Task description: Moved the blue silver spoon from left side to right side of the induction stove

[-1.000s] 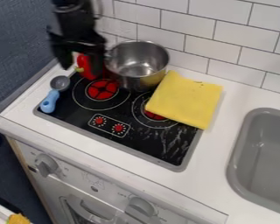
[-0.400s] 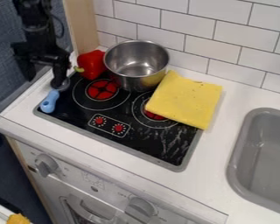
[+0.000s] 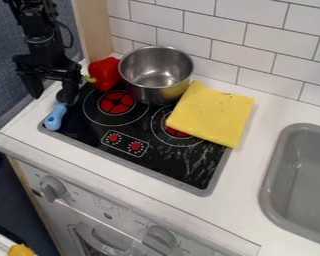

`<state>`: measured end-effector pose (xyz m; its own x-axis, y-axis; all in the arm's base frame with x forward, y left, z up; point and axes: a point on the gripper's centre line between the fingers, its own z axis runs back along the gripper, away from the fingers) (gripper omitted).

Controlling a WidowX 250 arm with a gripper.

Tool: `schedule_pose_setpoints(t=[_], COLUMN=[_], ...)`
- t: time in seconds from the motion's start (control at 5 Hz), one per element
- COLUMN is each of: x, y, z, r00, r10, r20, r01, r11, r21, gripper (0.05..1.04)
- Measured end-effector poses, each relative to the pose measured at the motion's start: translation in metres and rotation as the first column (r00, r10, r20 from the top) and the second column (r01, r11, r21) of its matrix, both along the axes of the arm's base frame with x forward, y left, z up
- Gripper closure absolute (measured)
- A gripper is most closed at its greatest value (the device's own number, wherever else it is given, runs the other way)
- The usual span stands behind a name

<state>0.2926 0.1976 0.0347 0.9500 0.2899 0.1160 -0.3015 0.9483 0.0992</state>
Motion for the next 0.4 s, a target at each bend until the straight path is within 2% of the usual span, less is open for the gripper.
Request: schedule_pose_setpoints(t=[0.2, 0.4], x=[0.0005, 0.0001], y=[-0.0003, -0.0007], z=[0.0000, -0.0047], r00=[1.000, 0.999], r10=[0.015, 0.044], r20=[0.004, -0.003], r01=[-0.015, -0.044], r11=[1.000, 0.999], r21=[-0.001, -0.006], gripper=[0.133, 0.257])
